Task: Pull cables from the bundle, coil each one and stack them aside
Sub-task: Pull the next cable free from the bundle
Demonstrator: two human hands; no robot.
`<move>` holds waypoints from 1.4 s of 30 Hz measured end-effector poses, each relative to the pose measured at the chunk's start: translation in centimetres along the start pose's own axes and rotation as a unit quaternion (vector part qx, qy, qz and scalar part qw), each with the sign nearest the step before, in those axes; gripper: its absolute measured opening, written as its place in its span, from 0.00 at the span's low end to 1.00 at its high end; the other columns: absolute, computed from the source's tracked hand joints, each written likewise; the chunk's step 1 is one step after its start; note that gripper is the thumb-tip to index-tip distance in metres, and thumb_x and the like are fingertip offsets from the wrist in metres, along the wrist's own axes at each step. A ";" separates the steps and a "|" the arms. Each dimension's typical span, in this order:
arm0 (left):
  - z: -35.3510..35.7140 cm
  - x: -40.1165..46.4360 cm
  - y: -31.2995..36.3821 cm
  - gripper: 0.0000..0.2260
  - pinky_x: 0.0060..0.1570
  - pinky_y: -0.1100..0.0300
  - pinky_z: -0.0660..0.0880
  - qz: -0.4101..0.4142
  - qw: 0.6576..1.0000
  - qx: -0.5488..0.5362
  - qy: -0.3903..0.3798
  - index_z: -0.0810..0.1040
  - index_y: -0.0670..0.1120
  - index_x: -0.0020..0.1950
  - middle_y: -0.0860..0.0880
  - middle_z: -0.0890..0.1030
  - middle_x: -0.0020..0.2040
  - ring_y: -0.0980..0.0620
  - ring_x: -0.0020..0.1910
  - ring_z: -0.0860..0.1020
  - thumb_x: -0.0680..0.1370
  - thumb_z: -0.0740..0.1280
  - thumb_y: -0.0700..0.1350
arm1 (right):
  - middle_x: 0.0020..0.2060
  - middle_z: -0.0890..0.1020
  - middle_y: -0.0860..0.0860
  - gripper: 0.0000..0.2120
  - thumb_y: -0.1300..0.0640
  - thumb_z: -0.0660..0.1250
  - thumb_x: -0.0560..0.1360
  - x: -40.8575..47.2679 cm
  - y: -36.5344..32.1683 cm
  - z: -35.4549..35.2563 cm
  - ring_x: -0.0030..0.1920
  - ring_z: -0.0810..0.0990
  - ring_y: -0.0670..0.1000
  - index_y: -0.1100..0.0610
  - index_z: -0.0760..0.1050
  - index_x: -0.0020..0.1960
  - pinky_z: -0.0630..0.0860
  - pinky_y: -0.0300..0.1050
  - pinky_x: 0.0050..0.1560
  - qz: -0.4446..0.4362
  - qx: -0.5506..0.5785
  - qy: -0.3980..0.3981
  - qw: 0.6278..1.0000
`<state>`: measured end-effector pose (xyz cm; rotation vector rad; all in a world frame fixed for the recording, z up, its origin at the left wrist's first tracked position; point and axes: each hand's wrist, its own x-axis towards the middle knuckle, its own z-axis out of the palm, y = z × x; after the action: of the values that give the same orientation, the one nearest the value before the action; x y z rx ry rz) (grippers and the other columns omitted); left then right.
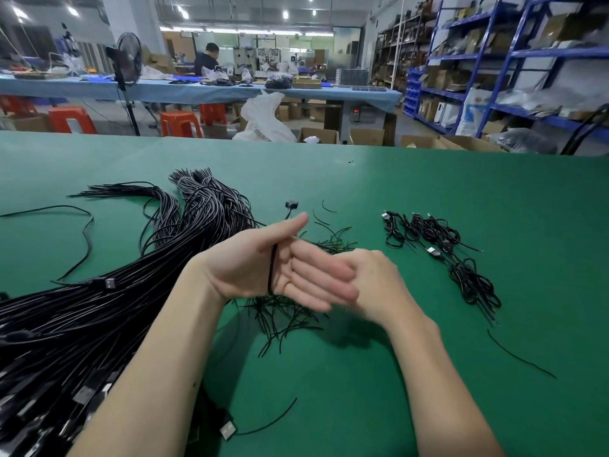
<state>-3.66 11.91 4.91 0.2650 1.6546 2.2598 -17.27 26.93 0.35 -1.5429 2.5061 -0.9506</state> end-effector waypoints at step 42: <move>-1.3 0.2 -0.8 0.19 0.76 0.61 0.60 -0.067 0.934 0.276 0.215 0.68 0.56 0.74 0.62 0.73 0.72 0.66 0.72 0.68 0.84 0.61 0.41 | 0.27 0.71 0.45 0.10 0.49 0.68 0.78 -0.3 0.0 -3.0 0.29 0.64 0.45 0.52 0.86 0.48 0.58 0.36 0.29 -0.039 0.456 -0.114 0.882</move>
<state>-4.15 11.05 3.75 -0.2349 2.4349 1.7899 -18.19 28.63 2.70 -1.2971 1.4441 -1.5283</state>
